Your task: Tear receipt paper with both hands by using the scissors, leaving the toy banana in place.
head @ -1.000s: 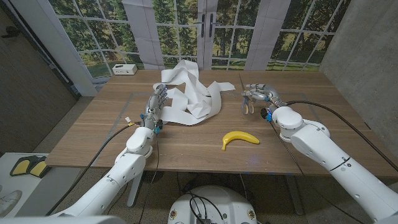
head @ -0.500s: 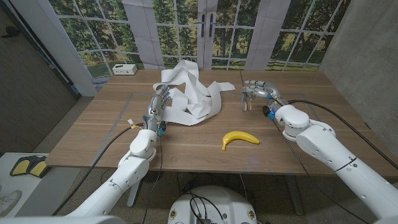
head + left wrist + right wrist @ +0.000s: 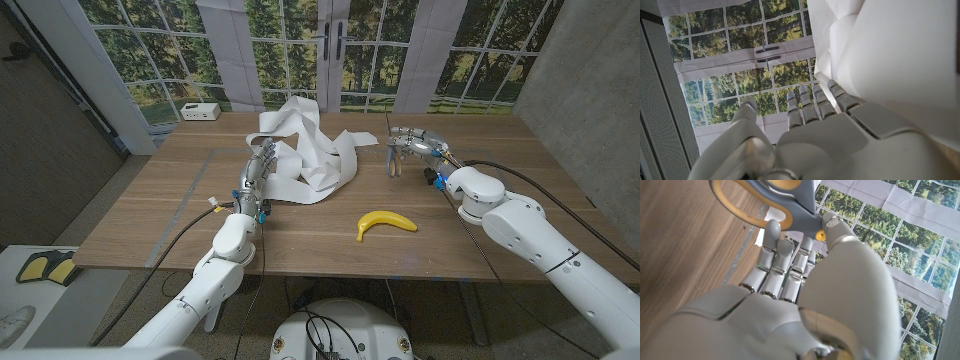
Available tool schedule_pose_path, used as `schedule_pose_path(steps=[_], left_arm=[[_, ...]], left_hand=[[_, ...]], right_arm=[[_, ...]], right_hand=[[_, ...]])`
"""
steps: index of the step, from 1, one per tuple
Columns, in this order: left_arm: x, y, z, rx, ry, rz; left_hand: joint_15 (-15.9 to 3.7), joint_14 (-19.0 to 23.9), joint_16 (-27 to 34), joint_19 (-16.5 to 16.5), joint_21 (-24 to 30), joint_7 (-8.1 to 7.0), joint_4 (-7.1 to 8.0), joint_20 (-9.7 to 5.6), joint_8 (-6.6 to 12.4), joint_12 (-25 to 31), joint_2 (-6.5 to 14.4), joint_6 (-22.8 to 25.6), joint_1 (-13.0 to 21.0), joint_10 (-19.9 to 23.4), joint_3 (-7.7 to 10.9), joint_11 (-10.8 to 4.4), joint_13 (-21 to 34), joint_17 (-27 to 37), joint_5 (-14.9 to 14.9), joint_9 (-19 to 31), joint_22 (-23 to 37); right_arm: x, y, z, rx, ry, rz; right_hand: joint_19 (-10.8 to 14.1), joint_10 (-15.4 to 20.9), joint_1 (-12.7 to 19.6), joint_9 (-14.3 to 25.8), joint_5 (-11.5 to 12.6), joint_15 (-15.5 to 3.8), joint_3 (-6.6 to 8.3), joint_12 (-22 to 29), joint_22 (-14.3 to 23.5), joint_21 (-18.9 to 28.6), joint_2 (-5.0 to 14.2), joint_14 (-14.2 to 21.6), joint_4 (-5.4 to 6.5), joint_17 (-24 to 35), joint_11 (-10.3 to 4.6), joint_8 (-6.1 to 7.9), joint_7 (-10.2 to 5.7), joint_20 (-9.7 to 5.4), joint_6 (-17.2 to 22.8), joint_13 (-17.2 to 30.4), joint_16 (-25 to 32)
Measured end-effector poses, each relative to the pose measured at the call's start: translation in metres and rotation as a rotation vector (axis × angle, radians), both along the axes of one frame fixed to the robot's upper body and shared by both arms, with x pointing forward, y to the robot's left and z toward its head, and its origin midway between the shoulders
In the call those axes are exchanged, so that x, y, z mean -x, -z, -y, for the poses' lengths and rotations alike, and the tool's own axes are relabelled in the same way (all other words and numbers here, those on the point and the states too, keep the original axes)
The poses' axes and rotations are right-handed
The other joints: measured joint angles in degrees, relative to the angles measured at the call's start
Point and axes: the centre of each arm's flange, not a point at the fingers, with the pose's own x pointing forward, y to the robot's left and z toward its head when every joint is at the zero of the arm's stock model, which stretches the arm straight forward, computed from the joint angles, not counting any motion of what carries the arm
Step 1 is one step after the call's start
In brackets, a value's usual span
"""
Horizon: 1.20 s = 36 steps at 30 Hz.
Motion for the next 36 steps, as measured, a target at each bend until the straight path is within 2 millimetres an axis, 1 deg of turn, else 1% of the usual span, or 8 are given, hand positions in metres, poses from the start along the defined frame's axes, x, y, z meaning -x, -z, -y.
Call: schedule_pose_path(steps=[7,11,15,18,19,22,26,36], left_arm=[[-0.003,-0.003,0.001,-0.001,0.021,-0.007],[-0.004,-0.004,0.002,-0.004,0.036,-0.015],[-0.003,-0.006,0.001,-0.015,0.049,-0.018],[-0.003,-0.007,0.002,-0.024,0.064,-0.023],[-0.003,-0.007,0.002,-0.027,0.066,-0.022],[-0.002,-0.008,0.002,-0.036,0.078,-0.023],[-0.001,-0.009,0.003,-0.046,0.096,-0.025],[0.000,-0.010,0.004,-0.059,0.120,-0.032]], left_hand=[[0.00,0.00,0.00,0.00,0.00,0.00,0.00,0.00,0.00,0.00,0.00,0.00,0.00,0.00,0.00,0.00,0.00,0.00,0.00,0.00,0.00],[-0.03,0.02,0.00,0.00,0.00,1.26,-0.21,0.00,0.41,0.00,0.00,1.45,0.00,0.32,0.21,0.08,0.00,0.00,0.00,0.00,0.00],[-0.10,0.72,0.00,0.00,0.00,1.94,-0.38,0.00,0.71,0.00,0.12,2.98,0.12,1.22,0.60,0.01,0.00,-0.03,0.00,0.00,0.00],[-0.10,0.72,0.00,0.21,0.00,1.53,-0.61,0.21,0.71,0.00,0.88,3.39,0.88,1.53,1.10,0.31,0.00,-0.12,0.00,0.00,0.00],[-0.10,0.72,0.00,0.21,0.00,1.80,-0.74,0.21,0.71,0.00,0.92,3.66,0.92,1.53,1.23,0.31,0.00,-0.12,0.00,0.00,0.00],[-0.10,0.72,0.00,0.21,0.00,1.54,-0.78,0.21,0.71,0.00,1.14,4.00,1.14,1.66,1.27,0.18,0.00,-0.12,0.00,0.00,0.00],[-0.10,0.72,0.00,0.21,0.00,1.23,-0.95,0.21,1.12,0.00,1.14,4.31,1.14,1.74,1.44,0.10,0.00,-0.12,0.00,0.00,0.00],[0.21,1.03,0.00,0.21,0.00,1.45,-0.95,0.21,1.12,0.00,0.83,4.52,1.45,2.15,1.44,0.10,0.00,-0.12,0.00,0.00,0.00]], right_arm=[[0.001,-0.003,-0.007,-0.038,-0.029,0.007],[0.001,-0.002,-0.013,-0.058,-0.046,0.009],[0.001,-0.003,-0.017,-0.083,-0.049,0.011],[0.002,-0.004,-0.021,-0.097,-0.059,0.012],[0.002,-0.004,-0.022,-0.102,-0.062,0.011],[0.002,-0.004,-0.025,-0.118,-0.075,0.008],[0.003,-0.004,-0.030,-0.139,-0.100,0.005],[0.007,-0.007,-0.037,-0.171,-0.145,0.014]], right_hand=[[0.00,0.00,0.00,0.00,0.23,0.00,0.01,0.00,-0.23,0.85,0.00,0.00,0.01,0.00,0.00,0.00,-0.21,0.00,0.21,-0.04,0.41],[0.01,-0.01,0.00,0.00,0.23,0.00,0.12,0.00,-0.26,1.29,0.00,0.00,0.12,-0.01,-0.01,0.00,-0.42,0.00,0.41,-0.29,0.50],[0.01,-0.01,0.00,0.00,0.23,0.00,0.13,0.00,-0.53,1.39,0.00,0.00,0.13,-0.01,-0.01,0.00,-0.42,0.00,0.41,-0.30,0.62],[0.01,-0.01,0.00,0.00,0.23,0.00,-0.11,0.00,-0.58,1.77,0.00,0.00,0.37,-0.01,-0.01,0.00,-0.41,0.00,0.41,-0.30,0.84],[0.01,-0.01,0.00,0.00,0.22,0.00,-0.11,0.00,-0.72,1.78,0.00,0.00,0.37,-0.01,-0.01,0.00,-0.41,0.00,0.41,-0.30,0.84],[-0.01,-0.01,0.00,-0.01,0.22,0.00,-0.11,0.00,-0.80,2.18,0.00,0.00,0.37,-0.01,-0.01,0.00,-0.41,0.02,0.41,-0.31,1.06],[-0.31,-0.02,0.00,-0.01,0.22,0.00,-0.11,0.00,-1.05,2.42,0.00,0.00,0.37,-0.01,-0.02,0.00,-0.41,0.10,0.41,-0.48,1.06],[-0.69,-0.35,0.65,0.27,0.44,0.00,-0.12,0.00,-1.48,3.05,0.24,0.00,0.36,-0.01,-0.35,-0.24,-0.75,0.14,0.69,-0.63,1.50]])
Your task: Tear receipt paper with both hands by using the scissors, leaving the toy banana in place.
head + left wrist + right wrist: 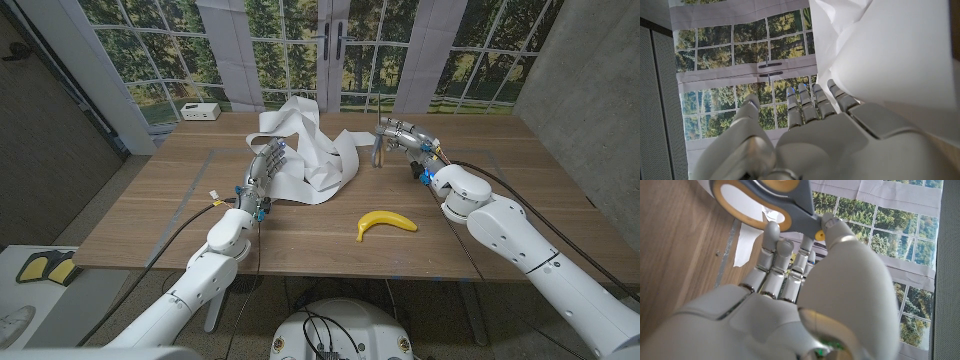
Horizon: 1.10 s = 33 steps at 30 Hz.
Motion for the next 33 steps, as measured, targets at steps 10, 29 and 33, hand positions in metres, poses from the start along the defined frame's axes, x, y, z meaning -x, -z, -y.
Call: schedule_pose_path(steps=[10,29,33], left_arm=[[0.007,-0.004,-0.005,-0.006,-0.010,0.012],[0.027,-0.009,-0.018,0.000,-0.045,0.045],[0.028,-0.010,-0.018,-0.002,-0.030,0.045]], left_hand=[[0.00,0.00,0.00,0.00,-0.24,0.01,-0.23,0.00,0.00,0.00,-0.27,0.17,0.27,0.20,0.23,0.20,0.00,0.00,0.00,0.00,0.00],[-0.23,0.23,-0.23,-0.24,-0.23,-0.22,-0.23,1.06,0.00,0.45,-0.53,0.40,0.53,0.84,0.23,-0.44,0.00,0.01,-0.33,0.31,0.00],[-0.32,1.39,-0.07,-0.31,-0.23,-1.69,-0.23,2.37,0.00,1.03,-0.53,1.44,0.53,2.59,0.23,-1.13,0.27,0.16,-0.33,0.31,0.00]], right_arm=[[0.004,0.000,-0.004,-0.021,-0.036,0.007],[0.005,0.000,-0.012,-0.028,-0.103,0.005],[0.005,-0.001,-0.013,-0.028,-0.118,0.004]], right_hand=[[-0.13,0.00,-0.19,0.00,0.00,0.00,-0.27,0.00,-0.38,0.74,0.19,0.00,0.19,0.00,0.00,0.00,-0.18,-0.13,-0.19,0.00,0.00],[-0.74,-0.30,-0.46,-0.01,-0.06,0.00,-0.36,0.00,-1.44,2.06,0.46,0.00,0.11,0.00,-0.30,0.00,-0.18,-0.14,-0.19,-0.13,0.82],[-0.73,-0.30,-0.46,0.13,-0.06,0.00,-0.41,0.00,-1.74,2.45,0.46,0.00,0.06,-0.01,-0.30,0.00,-0.40,-0.14,0.04,-0.19,0.85]])
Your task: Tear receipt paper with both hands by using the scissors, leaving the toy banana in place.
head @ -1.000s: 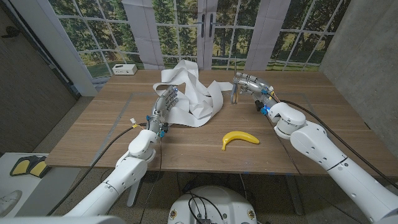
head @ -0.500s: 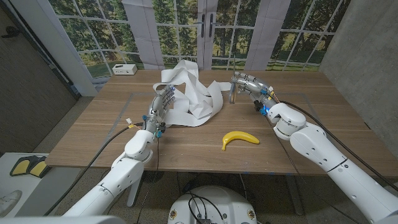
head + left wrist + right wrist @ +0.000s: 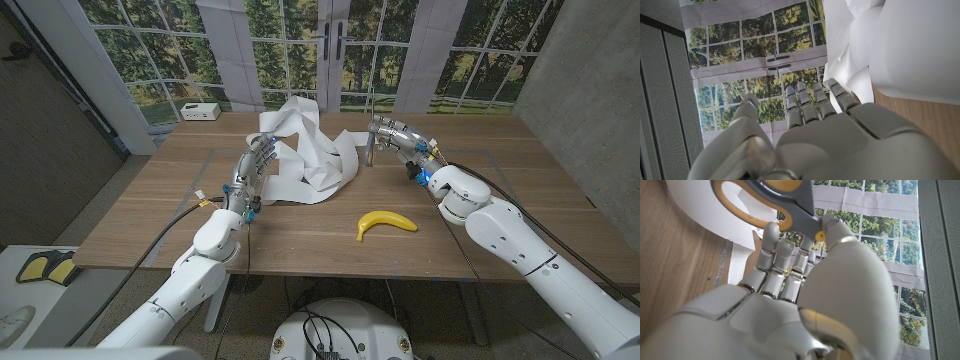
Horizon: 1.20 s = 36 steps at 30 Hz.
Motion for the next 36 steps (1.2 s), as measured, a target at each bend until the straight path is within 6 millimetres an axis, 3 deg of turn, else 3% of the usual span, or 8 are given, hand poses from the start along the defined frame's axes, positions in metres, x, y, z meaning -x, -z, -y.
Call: schedule_pose_path(steps=[6,12,20,25,30,36], left_arm=[[-0.002,-0.002,0.008,-0.008,0.031,-0.005],[-0.004,-0.002,0.013,-0.013,0.050,-0.010],[-0.005,-0.002,0.019,-0.020,0.072,-0.014],[-0.003,-0.004,0.022,-0.030,0.082,-0.009],[-0.001,-0.008,0.026,-0.050,0.090,0.002],[0.000,-0.013,0.031,-0.069,0.109,0.010]], left_hand=[[-0.01,0.51,0.34,-0.68,-0.23,-0.18,0.24,0.64,-0.23,0.64,0.00,0.18,0.00,1.81,0.24,0.01,0.29,0.00,0.00,0.00,0.00],[-0.09,-1.41,-0.15,-2.81,-0.65,0.15,0.24,0.30,-0.46,0.87,0.00,-0.15,0.00,2.63,0.24,0.01,0.72,0.27,0.00,0.00,0.00],[0.18,-1.68,-0.15,-3.11,-0.65,0.46,0.40,0.17,-0.46,1.93,0.00,0.17,0.00,5.19,0.40,-0.09,1.09,0.27,0.00,-0.01,0.00],[0.02,-2.12,-0.15,-3.50,-0.65,1.08,0.55,0.38,-0.46,2.33,0.00,0.79,0.00,6.61,0.55,1.32,1.36,0.26,0.00,-0.01,0.00],[0.02,-2.12,-0.15,-3.91,-0.65,1.08,0.55,0.80,-0.46,2.33,0.00,0.79,0.00,6.55,0.55,1.40,1.37,0.26,0.00,-0.01,0.00],[0.60,-3.03,-0.15,-4.42,-0.65,1.51,0.55,1.31,-0.46,1.87,0.00,1.22,0.00,4.70,0.55,3.80,1.61,0.26,0.00,0.27,0.00]], right_arm=[[0.000,-0.002,-0.001,0.001,-0.013,-0.001],[-0.001,-0.003,-0.002,0.009,-0.026,-0.005],[-0.003,-0.005,-0.003,0.010,-0.039,-0.010],[-0.004,-0.005,-0.004,0.007,-0.050,-0.012],[-0.005,-0.006,-0.006,0.002,-0.058,-0.013],[-0.005,-0.007,-0.007,-0.008,-0.070,-0.015]], right_hand=[[-0.33,0.00,0.00,0.13,-0.17,-0.01,-0.02,0.00,-0.47,0.27,0.00,-0.01,-0.02,0.00,0.00,0.00,-0.44,0.29,0.16,-0.01,0.00],[-0.83,0.00,0.01,0.13,0.04,-0.04,-0.03,0.00,-0.75,0.67,-0.01,-0.66,-0.03,-0.13,0.00,0.00,-0.61,0.21,-0.02,-0.26,0.39],[-0.82,-0.31,0.01,0.13,0.04,-0.04,-0.10,0.00,-1.15,1.15,-0.01,-0.66,-0.10,-0.13,-0.31,0.00,-0.60,0.21,-0.03,-0.31,0.38],[-0.82,-0.31,0.01,0.12,0.04,-0.04,-0.11,0.00,-1.35,1.15,-0.01,-0.66,-0.10,-0.13,-0.31,0.00,-0.60,0.21,-0.03,-0.31,0.38],[-0.82,-0.31,0.01,0.40,0.03,-0.03,-0.16,0.00,-1.68,1.47,-0.01,-0.66,-0.15,-0.13,-0.31,0.00,-0.60,0.21,-0.03,-0.30,0.60],[-1.03,-0.31,-0.09,0.39,0.01,-0.03,-0.19,0.00,-1.94,1.55,0.09,-0.65,-0.18,-0.13,-0.31,0.00,-0.62,0.42,-0.05,-0.30,0.60]])
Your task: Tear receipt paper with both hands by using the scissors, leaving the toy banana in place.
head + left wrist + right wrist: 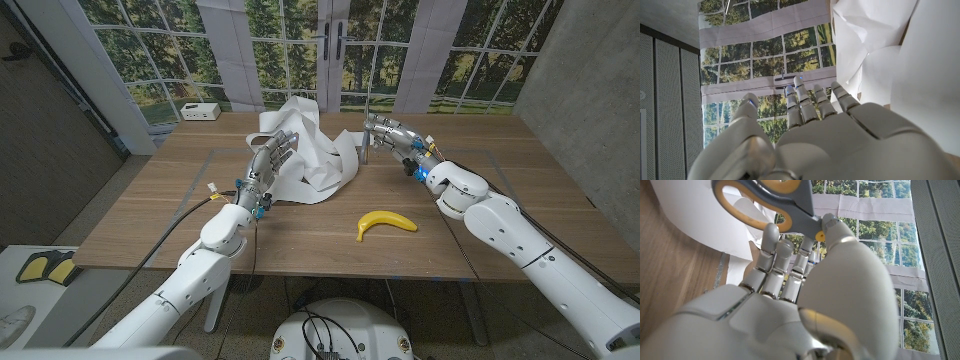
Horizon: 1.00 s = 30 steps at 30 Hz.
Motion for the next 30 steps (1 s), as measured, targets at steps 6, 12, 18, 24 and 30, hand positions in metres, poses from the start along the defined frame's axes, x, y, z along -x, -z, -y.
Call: schedule_pose_path(steps=[6,12,18,24,30], left_arm=[[-0.001,-0.003,0.003,-0.006,0.021,0.000],[-0.002,-0.007,0.007,-0.008,0.052,0.001],[-0.003,-0.009,0.010,-0.003,0.081,-0.002],[-0.004,-0.011,0.015,-0.003,0.109,0.000],[-0.004,-0.012,0.019,-0.009,0.127,0.003]], left_hand=[[1.27,0.09,0.00,-0.22,0.24,0.69,0.00,-0.22,0.27,0.00,0.00,1.11,0.00,0.27,0.00,1.86,0.00,0.00,0.00,0.01,0.00],[1.14,-0.04,0.00,-0.18,0.24,0.38,0.00,-0.84,0.70,-0.45,0.00,2.66,0.00,-0.76,0.00,2.88,-0.01,-0.10,0.00,0.00,0.00],[1.27,-0.77,-0.16,-0.29,0.24,2.24,0.00,-1.14,1.78,-1.17,0.00,6.59,0.00,-1.53,0.00,4.67,-0.43,-0.16,0.00,0.00,0.00],[1.58,-4.66,-0.86,-1.35,0.23,2.46,-0.24,-0.90,1.78,-2.94,0.30,8.20,0.30,-5.20,0.23,5.24,-0.96,-0.15,0.00,0.26,0.00],[2.20,-7.02,-0.85,-2.38,0.23,2.43,-0.24,-0.94,1.78,-3.72,0.53,9.83,0.53,-7.68,0.72,5.63,-1.22,-0.15,0.00,0.26,0.00]], right_arm=[[-0.001,-0.002,-0.002,-0.013,-0.012,0.000],[-0.002,-0.004,-0.003,-0.029,-0.030,-0.003],[-0.005,-0.006,-0.005,-0.040,-0.044,-0.007],[-0.007,-0.007,-0.008,-0.052,-0.067,-0.011],[-0.008,-0.009,-0.009,-0.055,-0.074,-0.011]], right_hand=[[0.00,0.00,-0.21,0.00,-0.01,0.31,0.09,0.00,-0.39,0.00,0.21,-0.31,0.09,0.00,0.00,0.00,-0.29,0.00,-0.29,-0.19,0.22],[-0.21,0.00,-0.21,0.00,-0.18,0.31,0.13,0.00,-0.68,0.45,0.21,-0.31,0.13,0.01,0.00,0.00,-0.29,-0.21,-0.29,-0.25,0.44],[-0.20,0.00,-0.21,-0.01,0.02,0.31,0.13,0.00,-1.08,0.45,0.21,-0.31,0.13,0.01,0.00,0.00,-0.28,-0.21,-0.29,-0.25,0.66],[-0.20,0.00,-0.21,-0.01,0.02,0.32,0.13,0.00,-1.47,0.77,0.21,0.15,0.13,0.01,0.00,0.00,-0.50,-0.21,-0.07,-0.50,1.06],[-0.20,0.00,-0.21,0.27,0.02,0.32,0.13,0.00,-1.73,0.76,0.21,0.15,0.13,0.01,0.00,0.00,-0.49,-0.21,-0.08,-0.71,1.06]])
